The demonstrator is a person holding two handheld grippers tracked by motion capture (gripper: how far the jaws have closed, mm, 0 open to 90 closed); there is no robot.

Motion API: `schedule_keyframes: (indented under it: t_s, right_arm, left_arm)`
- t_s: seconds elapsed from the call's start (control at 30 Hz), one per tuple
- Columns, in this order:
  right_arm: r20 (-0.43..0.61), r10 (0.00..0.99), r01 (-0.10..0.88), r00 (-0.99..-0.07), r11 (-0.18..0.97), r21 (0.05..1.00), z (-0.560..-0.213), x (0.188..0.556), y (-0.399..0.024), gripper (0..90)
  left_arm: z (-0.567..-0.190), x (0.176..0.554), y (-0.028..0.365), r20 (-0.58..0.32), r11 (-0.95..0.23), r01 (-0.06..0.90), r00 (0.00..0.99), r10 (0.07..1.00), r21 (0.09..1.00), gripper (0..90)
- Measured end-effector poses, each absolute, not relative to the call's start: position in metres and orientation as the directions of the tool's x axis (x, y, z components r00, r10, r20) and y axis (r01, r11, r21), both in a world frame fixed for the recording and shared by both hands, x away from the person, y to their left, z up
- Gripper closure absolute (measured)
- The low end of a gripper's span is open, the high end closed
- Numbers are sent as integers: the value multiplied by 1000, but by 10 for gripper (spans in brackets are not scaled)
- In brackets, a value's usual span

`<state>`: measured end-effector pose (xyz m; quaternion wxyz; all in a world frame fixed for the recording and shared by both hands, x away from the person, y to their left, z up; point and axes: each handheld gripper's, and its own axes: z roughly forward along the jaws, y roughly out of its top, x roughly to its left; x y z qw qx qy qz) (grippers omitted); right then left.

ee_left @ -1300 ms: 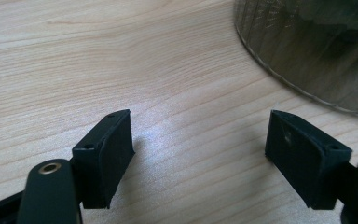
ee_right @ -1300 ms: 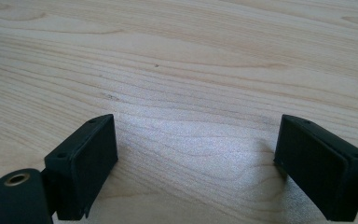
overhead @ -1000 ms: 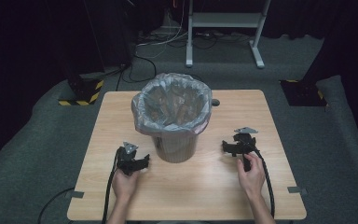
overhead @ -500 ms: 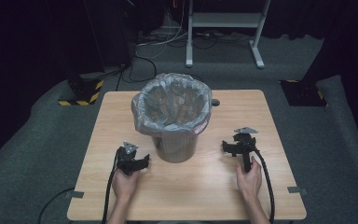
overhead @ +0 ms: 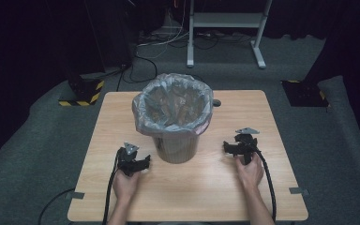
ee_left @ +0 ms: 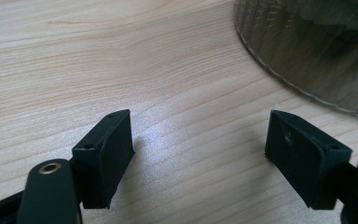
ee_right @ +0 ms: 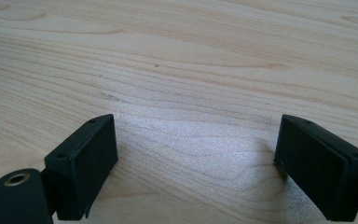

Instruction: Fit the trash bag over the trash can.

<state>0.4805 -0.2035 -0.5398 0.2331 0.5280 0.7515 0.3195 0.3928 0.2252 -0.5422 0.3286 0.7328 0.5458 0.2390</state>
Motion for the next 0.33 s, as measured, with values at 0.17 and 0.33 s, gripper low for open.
schedule_keyframes:
  t_s: [0.17,0.33]
  right_arm:
    - [-10,953,652,-303,216,727,-540,480,-201,127]
    - [-10,953,652,-303,215,727,-540,480,-201,128]
  left_arm:
    - [-542,393,225,-9,-188,643,290,957,743,232]
    - [-542,393,225,-8,-188,643,290,957,742,232]
